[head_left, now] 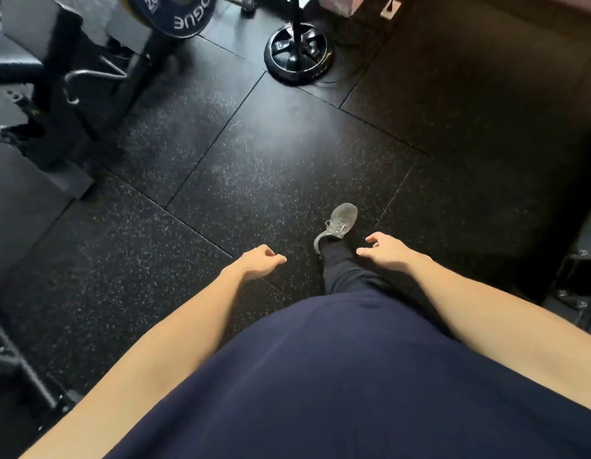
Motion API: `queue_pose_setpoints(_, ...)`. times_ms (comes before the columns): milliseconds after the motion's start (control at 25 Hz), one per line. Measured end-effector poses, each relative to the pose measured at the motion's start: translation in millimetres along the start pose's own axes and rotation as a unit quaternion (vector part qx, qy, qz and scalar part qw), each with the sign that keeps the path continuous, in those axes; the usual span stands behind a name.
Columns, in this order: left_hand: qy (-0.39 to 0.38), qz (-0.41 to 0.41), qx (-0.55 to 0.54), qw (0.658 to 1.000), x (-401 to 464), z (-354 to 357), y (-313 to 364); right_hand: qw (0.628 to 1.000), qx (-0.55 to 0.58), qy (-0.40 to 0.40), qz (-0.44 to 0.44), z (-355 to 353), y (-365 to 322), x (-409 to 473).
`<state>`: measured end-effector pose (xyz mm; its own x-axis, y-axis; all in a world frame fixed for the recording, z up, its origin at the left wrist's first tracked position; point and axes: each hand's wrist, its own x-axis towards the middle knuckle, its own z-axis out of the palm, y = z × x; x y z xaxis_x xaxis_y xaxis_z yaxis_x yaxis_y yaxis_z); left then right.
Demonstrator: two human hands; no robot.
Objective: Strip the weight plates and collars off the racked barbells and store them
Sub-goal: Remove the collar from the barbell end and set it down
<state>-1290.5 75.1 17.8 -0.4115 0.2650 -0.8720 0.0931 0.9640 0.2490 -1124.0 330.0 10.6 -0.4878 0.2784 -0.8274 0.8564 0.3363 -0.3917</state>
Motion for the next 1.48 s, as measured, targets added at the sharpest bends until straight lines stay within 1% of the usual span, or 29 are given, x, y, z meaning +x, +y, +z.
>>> queue_pose_setpoints(120,0.02,0.012,0.015,1.0,51.4,-65.2,53.8,1.0,-0.026,0.0,0.005,-59.3,-35.6,61.3)
queue_pose_setpoints(240,0.032,0.012,0.016,0.999,93.0,-131.3,117.1,1.0,-0.024,0.01,-0.008,-134.3,-76.5,113.6)
queue_pose_setpoints(360,0.058,0.029,0.019,0.998,119.0,-190.8,183.2,0.999,0.003,0.038,-0.01,-203.2,-114.3,144.9)
queue_pose_setpoints(480,0.071,0.071,0.038,0.994,144.2,-235.6,246.6,0.997,0.051,0.061,-0.002,-255.8,-136.9,167.0)
queue_pose_setpoints(560,0.06,0.092,0.08,0.991,162.8,-257.1,292.6,0.992,0.097,0.08,0.011,-283.7,-139.5,177.0)
queue_pose_setpoints(720,0.009,0.128,0.181,0.975,206.9,-296.2,382.0,0.971,0.198,0.11,0.075,-322.5,-135.0,195.3)
queue_pose_setpoints(800,-0.006,0.165,0.239,0.957,231.4,-313.0,438.5,0.95,0.25,0.15,0.114,-345.0,-127.5,203.5)
queue_pose_setpoints(880,-0.027,0.2,0.285,0.937,246.0,-318.6,482.9,0.931,0.289,0.169,0.147,-358.0,-119.8,204.9)
queue_pose_setpoints(1080,-0.104,0.283,0.422,0.855,271.5,-310.2,601.0,0.845,0.427,0.234,0.22,-383.6,-104.3,188.0)
queue_pose_setpoints(1200,-0.158,0.328,0.497,0.788,274.7,-284.7,653.5,0.773,0.498,0.296,0.26,-380.2,-102.5,175.6)
queue_pose_setpoints(1320,-0.19,0.357,0.595,0.694,266.9,-243.7,672.5,0.704,0.566,0.321,0.283,-352.4,-108.5,151.2)
queue_pose_setpoints(1400,-0.202,0.362,0.637,0.65,262.3,-218.6,672.8,0.657,0.604,0.338,0.298,-332.3,-114.3,132.6)
queue_pose_setpoints(1480,-0.219,0.377,0.667,0.604,251.3,-193.2,664.8,0.6,0.637,0.36,0.323,-301.7,-121.5,116.2)
